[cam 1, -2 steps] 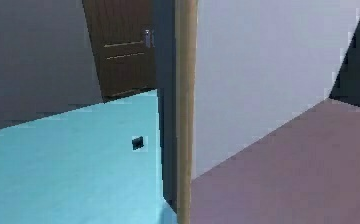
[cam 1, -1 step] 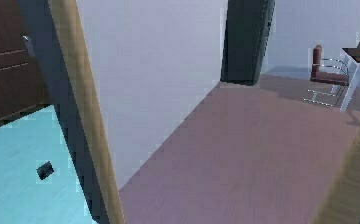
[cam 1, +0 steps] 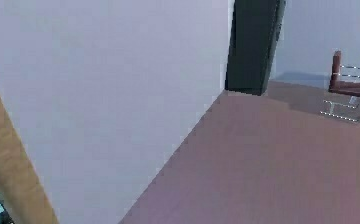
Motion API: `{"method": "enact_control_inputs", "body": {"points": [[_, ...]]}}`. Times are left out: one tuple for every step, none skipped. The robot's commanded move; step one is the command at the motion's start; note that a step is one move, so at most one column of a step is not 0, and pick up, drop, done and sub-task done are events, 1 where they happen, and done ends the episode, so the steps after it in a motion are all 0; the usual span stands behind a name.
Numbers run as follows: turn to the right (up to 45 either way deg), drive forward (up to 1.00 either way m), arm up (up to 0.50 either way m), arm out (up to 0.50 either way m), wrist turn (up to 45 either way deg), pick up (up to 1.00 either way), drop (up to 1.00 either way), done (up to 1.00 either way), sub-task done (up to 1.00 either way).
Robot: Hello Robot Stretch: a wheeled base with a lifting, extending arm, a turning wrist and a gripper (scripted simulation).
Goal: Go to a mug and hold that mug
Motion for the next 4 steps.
{"method": "enact_control_inputs", "body": {"points": [[27.0, 0.00, 0.00, 0.00, 0.0, 0.00, 0.00, 0.00, 0.00], [0.0, 0.40, 0.00, 0.00, 0.0, 0.00, 0.00, 0.00, 0.00], [24.0, 0.00, 0.00, 0.00, 0.0, 0.00, 0.00, 0.00, 0.00], [0.0, 1.00, 0.00, 0.00, 0.0, 0.00, 0.00, 0.00, 0.00]]}}
